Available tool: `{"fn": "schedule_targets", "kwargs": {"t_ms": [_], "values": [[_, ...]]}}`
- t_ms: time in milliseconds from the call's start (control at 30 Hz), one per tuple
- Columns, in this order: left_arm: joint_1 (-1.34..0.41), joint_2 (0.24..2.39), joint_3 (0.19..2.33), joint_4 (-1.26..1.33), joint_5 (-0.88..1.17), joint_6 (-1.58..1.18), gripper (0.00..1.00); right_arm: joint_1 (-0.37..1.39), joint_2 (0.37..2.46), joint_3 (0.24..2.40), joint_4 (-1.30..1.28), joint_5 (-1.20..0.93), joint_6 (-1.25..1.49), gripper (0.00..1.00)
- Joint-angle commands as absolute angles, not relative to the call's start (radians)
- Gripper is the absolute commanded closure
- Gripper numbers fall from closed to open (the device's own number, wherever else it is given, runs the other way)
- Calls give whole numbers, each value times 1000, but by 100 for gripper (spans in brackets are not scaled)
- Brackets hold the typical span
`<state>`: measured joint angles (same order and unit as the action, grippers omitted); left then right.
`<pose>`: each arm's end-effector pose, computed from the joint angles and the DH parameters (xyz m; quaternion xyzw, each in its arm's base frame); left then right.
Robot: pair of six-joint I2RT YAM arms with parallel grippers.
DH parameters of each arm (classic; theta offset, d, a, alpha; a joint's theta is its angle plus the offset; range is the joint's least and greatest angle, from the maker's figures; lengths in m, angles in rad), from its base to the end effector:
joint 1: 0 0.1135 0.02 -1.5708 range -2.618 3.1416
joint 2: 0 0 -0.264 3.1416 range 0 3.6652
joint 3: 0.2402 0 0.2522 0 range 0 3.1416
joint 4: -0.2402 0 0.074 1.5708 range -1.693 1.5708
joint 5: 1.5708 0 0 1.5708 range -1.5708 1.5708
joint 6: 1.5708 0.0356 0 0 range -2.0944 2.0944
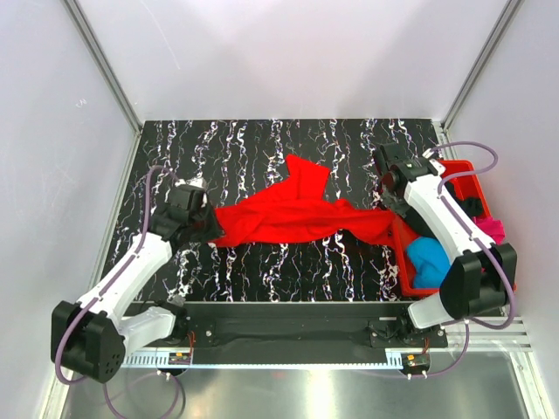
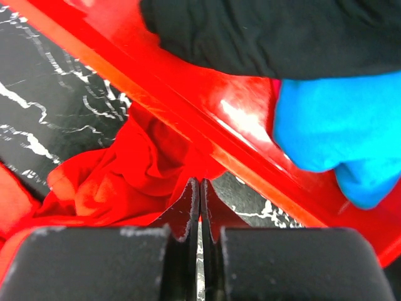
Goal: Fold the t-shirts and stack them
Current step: Flatten the tshirt out
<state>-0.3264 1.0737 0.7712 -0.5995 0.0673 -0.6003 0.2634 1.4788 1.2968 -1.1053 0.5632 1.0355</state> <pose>0.2017 -0.0708 0.2439 -0.1179 0.9367 -0.1750 0.2792 0.2720 0.0537 0.2911 0.3944 0.8662 -0.1370 0.2745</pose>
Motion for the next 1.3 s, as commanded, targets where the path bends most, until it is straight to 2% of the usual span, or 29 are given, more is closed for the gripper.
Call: {"fn": "schedule_targets", "kwargs": {"t_ms": [0,67,100,200,267,533,633,767,867,1033,1133,1267], "values": [[-385,1130,854,-549,107,-565,90,256,1416,1250,-988,566,943,100],[-400,1153,876,-600,74,-543,76,256,1411,1223,-953,529,939,100],[-400,1140,874,-606,42,-537,55,256,1410,1217,-945,522,928,100],[-396,1102,877,-641,-46,-517,31,256,1410,1207,-931,508,913,100],[-381,1092,884,-660,-54,-505,25,256,1407,1201,-922,502,902,100],[-273,1167,810,-562,64,-500,32,256,1378,1184,-853,413,831,100],[-239,1175,770,-516,143,-535,37,258,1364,1164,-815,385,805,100],[-238,1123,646,-494,135,-623,46,256,1368,1154,-792,367,789,100],[-238,1088,600,-485,110,-673,49,256,1376,1143,-775,353,781,100],[-238,1036,516,-480,88,-765,50,256,1387,1135,-761,327,775,100],[-236,979,479,-488,38,-799,45,256,1379,1134,-762,330,769,100],[-230,959,430,-443,80,-848,43,256,1359,1123,-761,337,765,100]]}}
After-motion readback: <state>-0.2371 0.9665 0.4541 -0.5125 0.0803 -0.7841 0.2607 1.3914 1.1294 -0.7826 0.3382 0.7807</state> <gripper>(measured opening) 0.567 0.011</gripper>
